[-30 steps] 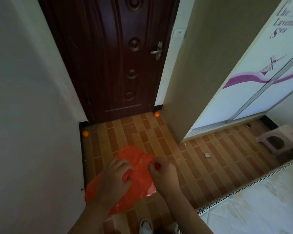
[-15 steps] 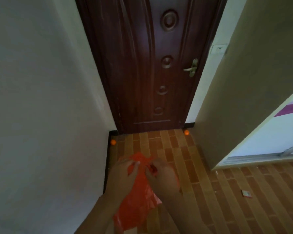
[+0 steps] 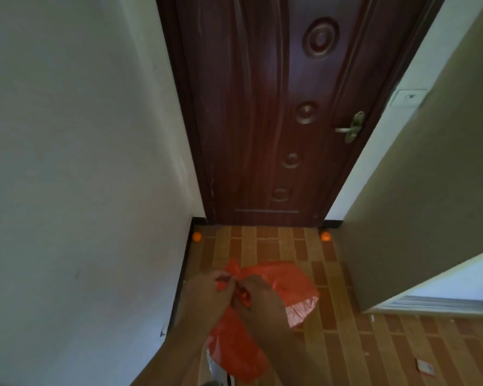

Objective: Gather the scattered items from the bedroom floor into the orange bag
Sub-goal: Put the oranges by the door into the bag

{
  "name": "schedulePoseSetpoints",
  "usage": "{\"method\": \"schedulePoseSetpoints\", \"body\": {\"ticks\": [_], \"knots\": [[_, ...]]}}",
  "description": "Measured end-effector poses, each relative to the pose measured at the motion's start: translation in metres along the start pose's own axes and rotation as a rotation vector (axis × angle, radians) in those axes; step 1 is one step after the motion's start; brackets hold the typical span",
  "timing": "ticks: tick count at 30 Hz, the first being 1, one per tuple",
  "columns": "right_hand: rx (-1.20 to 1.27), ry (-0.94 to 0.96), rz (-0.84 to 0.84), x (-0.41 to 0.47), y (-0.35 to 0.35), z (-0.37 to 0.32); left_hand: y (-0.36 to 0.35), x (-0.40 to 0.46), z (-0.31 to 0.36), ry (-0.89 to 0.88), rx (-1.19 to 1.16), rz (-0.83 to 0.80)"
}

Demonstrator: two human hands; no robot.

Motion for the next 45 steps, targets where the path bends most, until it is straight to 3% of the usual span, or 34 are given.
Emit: {"method": "schedulePoseSetpoints", "body": {"ticks": [11, 24, 37, 45], "knots": [[-0.182, -0.067, -0.017, 0.138, -0.003, 0.043, 0.0, 0.132, -0.038, 0.031, 0.052, 0.053], [-0.195, -0.114, -0.049, 0.289, -0.025, 0.059, 0.04, 0.25, -0.105, 0.195, 0.026, 0.144], [-0.167, -0.033, -0.393, 0.413, -0.133, 0.145, -0.005, 0.299, -0.199, 0.684, 0.058, 0.196], [-0.231, -0.047, -0.509, 0.458, -0.207, 0.216, -0.072, 0.341, -0.266, 0.789, 0.016, 0.179]]}}
Point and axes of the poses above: each hand's wrist, its own x-axis towards the middle knuckle, its own y-axis out of the back of the hand, z = x × y, the point moved 9 cm from there along x, towards the middle knuckle, and after that the axes turned 5 degrees about z, right-handed, at the moved point
